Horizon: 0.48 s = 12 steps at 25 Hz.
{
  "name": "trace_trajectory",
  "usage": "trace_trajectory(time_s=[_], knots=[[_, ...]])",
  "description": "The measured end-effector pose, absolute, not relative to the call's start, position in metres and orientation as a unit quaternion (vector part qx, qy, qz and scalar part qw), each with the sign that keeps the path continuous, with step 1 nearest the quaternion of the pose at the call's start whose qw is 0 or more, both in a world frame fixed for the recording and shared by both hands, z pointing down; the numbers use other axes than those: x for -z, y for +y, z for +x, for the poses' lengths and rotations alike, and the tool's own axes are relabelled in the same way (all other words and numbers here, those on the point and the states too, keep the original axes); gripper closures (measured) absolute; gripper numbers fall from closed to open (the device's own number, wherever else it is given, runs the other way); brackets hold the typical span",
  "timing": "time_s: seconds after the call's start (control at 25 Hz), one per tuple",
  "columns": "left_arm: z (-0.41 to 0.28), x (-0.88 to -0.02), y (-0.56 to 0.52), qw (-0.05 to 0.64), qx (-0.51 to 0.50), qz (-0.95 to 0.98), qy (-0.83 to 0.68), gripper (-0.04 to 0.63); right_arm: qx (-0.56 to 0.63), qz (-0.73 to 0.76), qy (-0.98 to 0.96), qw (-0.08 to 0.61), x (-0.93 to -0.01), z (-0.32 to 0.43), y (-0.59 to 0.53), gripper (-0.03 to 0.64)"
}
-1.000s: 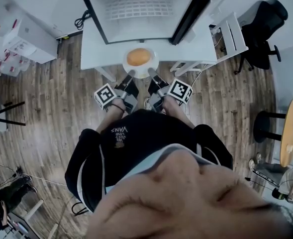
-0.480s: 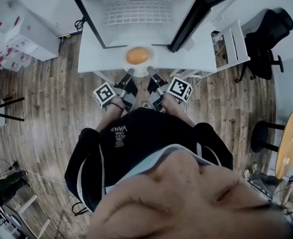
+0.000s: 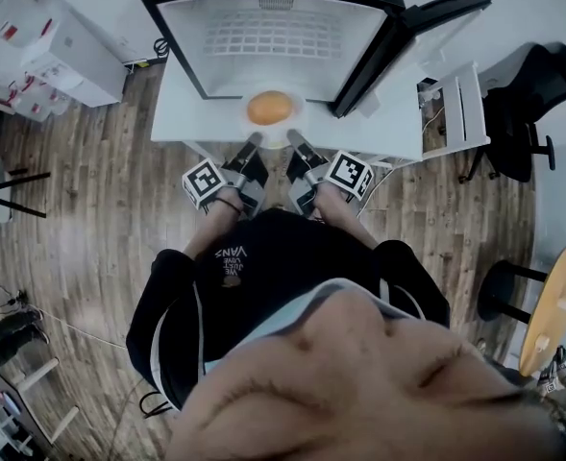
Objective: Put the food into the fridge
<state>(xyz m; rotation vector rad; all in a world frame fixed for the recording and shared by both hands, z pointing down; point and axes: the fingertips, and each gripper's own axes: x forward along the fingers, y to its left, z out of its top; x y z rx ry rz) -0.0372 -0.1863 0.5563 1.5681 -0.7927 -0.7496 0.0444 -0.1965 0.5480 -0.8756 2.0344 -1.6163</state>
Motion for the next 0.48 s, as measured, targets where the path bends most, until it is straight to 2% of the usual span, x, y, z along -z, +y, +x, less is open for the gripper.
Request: trace_trajectory(time_s=[0.48], knots=[[-0.047, -0.552, -0.219, 0.587, 0.317, 0.668, -0.329, 0.571, 0.576, -0.315, 0.727, 0.202, -0.542, 0.033, -0.229, 0.595]])
